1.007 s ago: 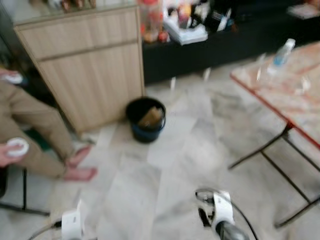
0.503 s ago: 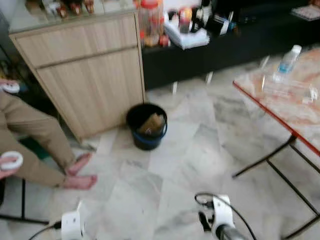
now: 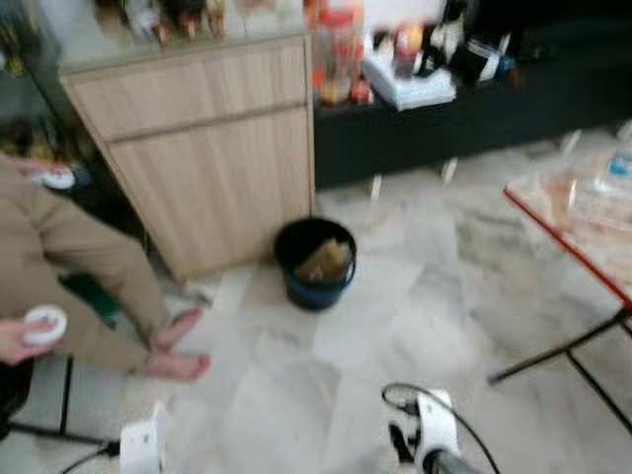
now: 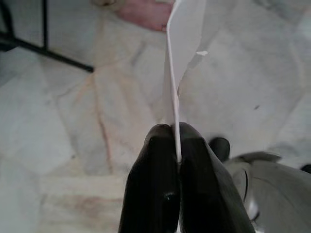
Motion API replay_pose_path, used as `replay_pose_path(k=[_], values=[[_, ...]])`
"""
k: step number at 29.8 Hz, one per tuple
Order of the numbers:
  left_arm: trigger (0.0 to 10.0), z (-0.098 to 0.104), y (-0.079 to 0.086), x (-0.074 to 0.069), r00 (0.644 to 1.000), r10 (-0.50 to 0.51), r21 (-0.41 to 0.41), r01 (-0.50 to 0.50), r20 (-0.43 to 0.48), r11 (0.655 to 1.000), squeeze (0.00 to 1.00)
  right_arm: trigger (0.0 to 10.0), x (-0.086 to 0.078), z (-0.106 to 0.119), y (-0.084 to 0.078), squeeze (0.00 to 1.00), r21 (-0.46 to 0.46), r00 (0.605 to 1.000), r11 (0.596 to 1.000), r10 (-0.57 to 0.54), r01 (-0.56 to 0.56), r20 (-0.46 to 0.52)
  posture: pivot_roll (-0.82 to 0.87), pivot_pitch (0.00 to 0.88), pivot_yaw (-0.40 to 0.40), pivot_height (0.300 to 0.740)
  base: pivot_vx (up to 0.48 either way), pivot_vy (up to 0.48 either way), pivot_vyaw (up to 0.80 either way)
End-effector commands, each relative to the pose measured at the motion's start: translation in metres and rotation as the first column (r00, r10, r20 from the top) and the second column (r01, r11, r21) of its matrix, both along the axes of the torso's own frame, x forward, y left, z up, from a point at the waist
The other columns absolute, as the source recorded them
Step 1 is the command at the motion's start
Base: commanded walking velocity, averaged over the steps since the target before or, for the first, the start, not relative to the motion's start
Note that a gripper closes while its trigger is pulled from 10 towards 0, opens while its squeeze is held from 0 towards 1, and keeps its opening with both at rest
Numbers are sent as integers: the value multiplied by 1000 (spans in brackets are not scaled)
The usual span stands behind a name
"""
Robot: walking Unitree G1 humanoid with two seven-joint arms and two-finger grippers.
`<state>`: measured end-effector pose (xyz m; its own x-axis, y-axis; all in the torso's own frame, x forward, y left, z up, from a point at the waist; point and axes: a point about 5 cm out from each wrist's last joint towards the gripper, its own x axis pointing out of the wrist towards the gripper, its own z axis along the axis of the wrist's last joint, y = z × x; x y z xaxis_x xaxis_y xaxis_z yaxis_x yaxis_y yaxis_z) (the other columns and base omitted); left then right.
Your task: Picking trash to rubbish bin
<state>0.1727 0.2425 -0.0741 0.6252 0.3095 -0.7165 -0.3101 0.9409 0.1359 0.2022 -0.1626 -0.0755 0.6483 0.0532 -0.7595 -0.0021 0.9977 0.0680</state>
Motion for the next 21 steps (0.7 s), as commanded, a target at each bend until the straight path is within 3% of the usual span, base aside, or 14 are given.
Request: replay_pose_path(k=[1,21], values=[[10000,-1,9,-8,1000,5,23,-4,-30,1000,0,10000,-1,-1,11,0,25,1000,1000,9,-9,-5,131,135,-6,740,322,0,0],[10000,-1,11,-8,999,29,21,-28,-21,999,0,10000,0,-1,12,0,28,1000,999,20,-20,-1,139,171,-15,740,319,0,0]])
